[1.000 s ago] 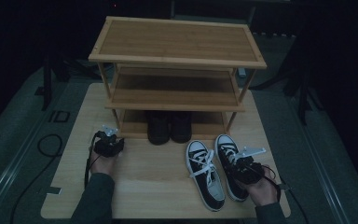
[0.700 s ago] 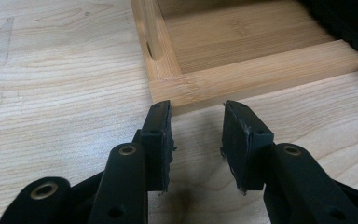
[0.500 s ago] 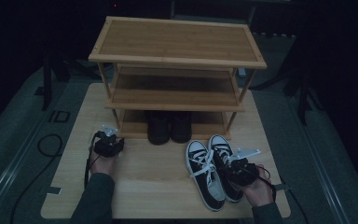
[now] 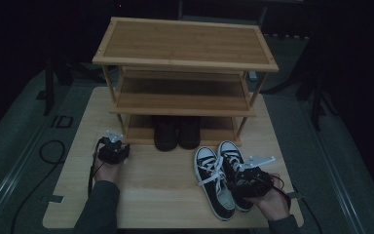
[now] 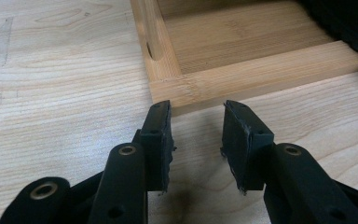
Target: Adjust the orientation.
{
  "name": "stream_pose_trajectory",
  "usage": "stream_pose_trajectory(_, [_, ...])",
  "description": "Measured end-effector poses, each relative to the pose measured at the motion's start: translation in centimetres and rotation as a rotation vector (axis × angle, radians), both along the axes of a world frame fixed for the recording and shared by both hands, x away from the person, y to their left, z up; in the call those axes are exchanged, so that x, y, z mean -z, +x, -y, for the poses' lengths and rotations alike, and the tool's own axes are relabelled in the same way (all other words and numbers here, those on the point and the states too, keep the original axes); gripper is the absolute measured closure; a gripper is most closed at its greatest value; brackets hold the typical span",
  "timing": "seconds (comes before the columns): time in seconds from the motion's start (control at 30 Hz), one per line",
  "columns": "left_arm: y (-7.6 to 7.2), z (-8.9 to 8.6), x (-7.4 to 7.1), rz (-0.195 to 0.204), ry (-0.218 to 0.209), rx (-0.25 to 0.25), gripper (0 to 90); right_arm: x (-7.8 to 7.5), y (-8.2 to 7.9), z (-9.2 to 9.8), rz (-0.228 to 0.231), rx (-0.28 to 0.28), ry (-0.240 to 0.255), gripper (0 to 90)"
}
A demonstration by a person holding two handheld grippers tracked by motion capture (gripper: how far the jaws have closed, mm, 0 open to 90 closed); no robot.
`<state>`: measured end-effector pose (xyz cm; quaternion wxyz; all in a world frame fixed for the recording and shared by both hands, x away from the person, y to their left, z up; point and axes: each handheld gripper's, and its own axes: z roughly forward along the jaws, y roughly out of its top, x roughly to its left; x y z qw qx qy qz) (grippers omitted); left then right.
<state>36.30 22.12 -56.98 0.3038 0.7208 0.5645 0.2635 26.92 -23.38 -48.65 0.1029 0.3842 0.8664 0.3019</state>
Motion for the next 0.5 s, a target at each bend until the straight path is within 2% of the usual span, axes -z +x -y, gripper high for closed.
stream_pose_trajectory(0.07, [0.0,0.0,0.0,0.000,0.002,-0.001,62.5,0.3,0.1,-0.6,-0.024,-0.002,-0.022,31.6])
stream_pose_trajectory(0.13, [0.0,0.0,0.0,0.001,0.002,-0.002,62.5,0.6,0.2,-1.1,-0.031,0.003,-0.041,30.8])
stream_pose_trajectory(0.27, [0.0,0.0,0.0,0.001,0.000,-0.002,62.5,1.2,0.5,-2.0,-0.023,0.028,-0.088,33.0])
stream_pose_trajectory(0.33, [0.0,0.0,0.0,0.001,-0.001,-0.002,62.5,1.5,0.7,-2.3,-0.022,0.048,-0.107,36.8])
stream_pose_trajectory(0.5, [0.0,0.0,0.0,0.002,-0.002,-0.002,62.5,2.1,1.0,-2.6,-0.027,0.056,-0.111,40.0])
